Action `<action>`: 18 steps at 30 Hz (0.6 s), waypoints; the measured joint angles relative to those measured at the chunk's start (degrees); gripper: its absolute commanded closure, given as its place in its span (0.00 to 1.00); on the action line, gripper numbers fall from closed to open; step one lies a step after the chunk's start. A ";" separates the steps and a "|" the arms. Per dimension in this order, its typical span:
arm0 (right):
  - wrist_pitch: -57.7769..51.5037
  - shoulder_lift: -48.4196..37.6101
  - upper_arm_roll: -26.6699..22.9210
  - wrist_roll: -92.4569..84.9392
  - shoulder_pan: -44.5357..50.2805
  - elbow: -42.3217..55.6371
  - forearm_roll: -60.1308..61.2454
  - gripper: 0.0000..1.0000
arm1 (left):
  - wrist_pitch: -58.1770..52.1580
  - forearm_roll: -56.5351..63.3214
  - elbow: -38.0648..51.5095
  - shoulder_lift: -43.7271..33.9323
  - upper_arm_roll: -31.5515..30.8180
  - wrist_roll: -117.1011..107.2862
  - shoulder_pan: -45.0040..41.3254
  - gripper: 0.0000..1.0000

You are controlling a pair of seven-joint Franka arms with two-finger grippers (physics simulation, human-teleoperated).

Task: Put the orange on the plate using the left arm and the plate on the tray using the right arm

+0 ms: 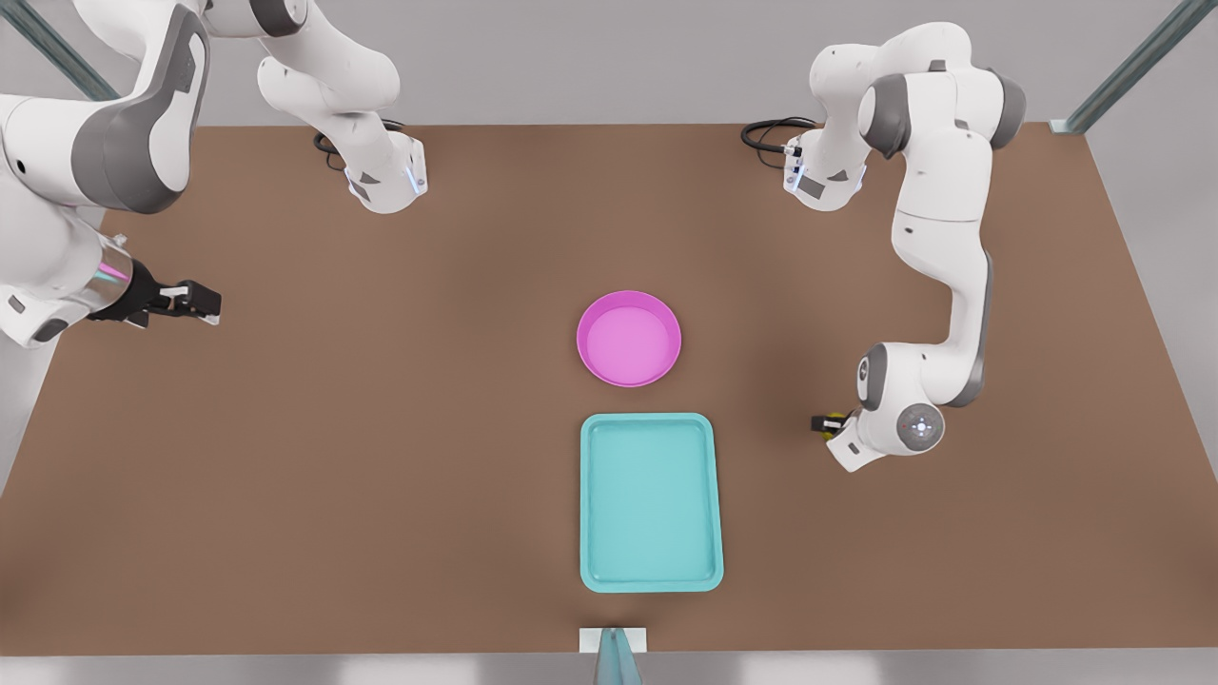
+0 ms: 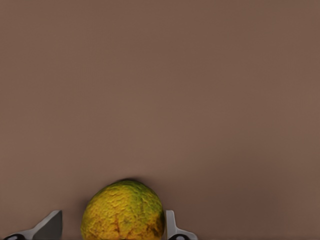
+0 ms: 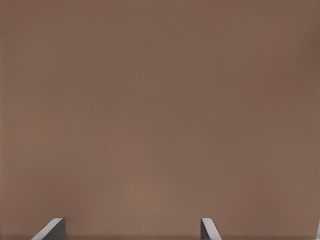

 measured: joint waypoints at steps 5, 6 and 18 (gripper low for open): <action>0.02 0.18 -0.05 -0.08 0.01 -0.08 0.08 0.00 | -0.71 0.00 -0.03 0.59 0.00 0.04 -0.06 0.00; 0.02 0.24 -0.06 -0.09 0.00 -0.09 0.09 0.00 | -0.78 0.00 -0.04 0.80 0.00 0.04 -0.07 0.00; 0.03 0.56 -0.09 -0.22 -0.22 -0.22 0.13 0.00 | -0.08 0.12 0.57 0.65 0.01 -0.65 -0.43 0.45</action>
